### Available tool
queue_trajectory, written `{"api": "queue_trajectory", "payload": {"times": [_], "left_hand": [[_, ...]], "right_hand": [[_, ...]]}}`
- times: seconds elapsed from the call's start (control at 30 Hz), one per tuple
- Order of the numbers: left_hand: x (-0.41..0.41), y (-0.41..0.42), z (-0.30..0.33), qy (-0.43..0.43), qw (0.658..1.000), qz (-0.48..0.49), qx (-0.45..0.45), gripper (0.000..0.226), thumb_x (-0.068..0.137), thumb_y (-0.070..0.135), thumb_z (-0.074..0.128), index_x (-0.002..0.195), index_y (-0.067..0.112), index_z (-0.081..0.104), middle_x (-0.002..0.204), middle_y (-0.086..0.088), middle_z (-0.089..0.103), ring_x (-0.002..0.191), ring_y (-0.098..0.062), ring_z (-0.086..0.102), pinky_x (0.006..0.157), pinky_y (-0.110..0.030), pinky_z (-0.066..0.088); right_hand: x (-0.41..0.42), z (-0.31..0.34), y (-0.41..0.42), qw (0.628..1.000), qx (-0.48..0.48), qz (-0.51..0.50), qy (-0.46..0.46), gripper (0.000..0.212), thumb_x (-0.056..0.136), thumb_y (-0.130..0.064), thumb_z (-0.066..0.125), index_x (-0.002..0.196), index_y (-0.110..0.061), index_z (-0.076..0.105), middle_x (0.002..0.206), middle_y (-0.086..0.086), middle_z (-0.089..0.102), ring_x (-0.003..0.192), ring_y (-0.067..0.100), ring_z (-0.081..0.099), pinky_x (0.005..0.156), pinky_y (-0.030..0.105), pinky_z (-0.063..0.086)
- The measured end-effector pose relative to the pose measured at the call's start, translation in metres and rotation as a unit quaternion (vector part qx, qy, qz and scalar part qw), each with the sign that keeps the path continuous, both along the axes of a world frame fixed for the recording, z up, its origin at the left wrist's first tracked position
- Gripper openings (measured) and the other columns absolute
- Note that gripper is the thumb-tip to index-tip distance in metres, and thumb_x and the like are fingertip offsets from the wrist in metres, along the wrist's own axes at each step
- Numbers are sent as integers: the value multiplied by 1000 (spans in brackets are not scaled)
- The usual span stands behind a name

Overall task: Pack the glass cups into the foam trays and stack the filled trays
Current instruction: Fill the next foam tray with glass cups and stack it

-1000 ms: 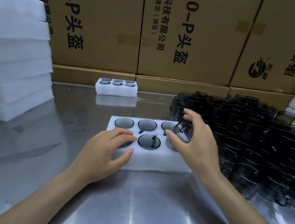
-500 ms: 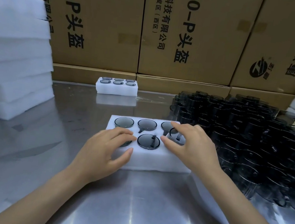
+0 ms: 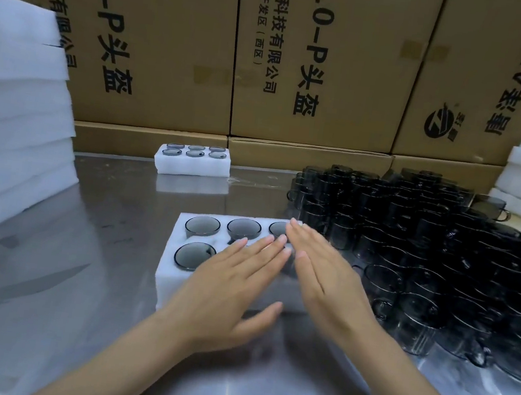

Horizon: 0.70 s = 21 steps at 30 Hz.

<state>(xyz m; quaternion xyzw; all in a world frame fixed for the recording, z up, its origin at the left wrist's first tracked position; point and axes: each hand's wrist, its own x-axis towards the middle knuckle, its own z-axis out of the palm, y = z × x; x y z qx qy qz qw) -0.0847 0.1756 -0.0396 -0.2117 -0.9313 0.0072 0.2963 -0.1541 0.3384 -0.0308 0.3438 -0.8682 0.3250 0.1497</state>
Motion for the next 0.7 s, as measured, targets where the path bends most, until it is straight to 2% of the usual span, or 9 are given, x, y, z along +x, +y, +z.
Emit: {"api": "queue_trajectory", "payload": {"times": [0.17,0.3,0.47,0.6,0.63,0.7], "left_hand": [[-7,-1,-10,-9,999,-6,39,54,83,38,43,123,8,63,129,-4,60,119,-19,57,102,-40,42],[-9,1,-10,0,998,-4,66,50,79,37,46,114,9,69,120,-1,66,110,-16,64,99,-37,43],[-5,4,-14,-27,998,18,62,53,78,40,50,118,9,66,125,-2,64,114,-17,61,101,-39,41],[4,7,-15,-42,997,50,32,59,77,41,58,126,9,60,134,-2,57,124,-19,53,105,-45,34],[7,7,-16,-50,997,50,38,60,80,43,53,132,12,55,140,1,51,131,-17,46,109,-45,28],[15,0,-19,-59,990,50,117,64,85,49,40,145,26,31,154,14,23,144,-3,13,118,-37,8]], "right_hand": [[1,-8,-2,992,121,-17,15,46,102,-26,24,149,-22,27,156,-12,19,142,-4,11,105,3,-9],[3,-8,-1,987,156,-30,7,48,102,-29,23,150,-26,21,157,-14,12,143,-2,8,113,15,-2],[3,-8,-5,984,167,-52,18,48,102,-33,22,150,-27,23,157,-14,15,143,0,11,114,21,1],[5,-11,-8,993,110,-42,-30,46,102,-35,27,147,-26,31,156,-13,20,143,1,13,118,26,7],[7,-13,-9,996,74,-35,-41,46,102,-33,30,147,-24,32,155,-12,21,143,2,13,118,27,8],[12,-18,-7,996,-43,-39,-72,47,101,-28,37,146,-19,31,155,-9,21,143,5,14,117,23,8]]}}
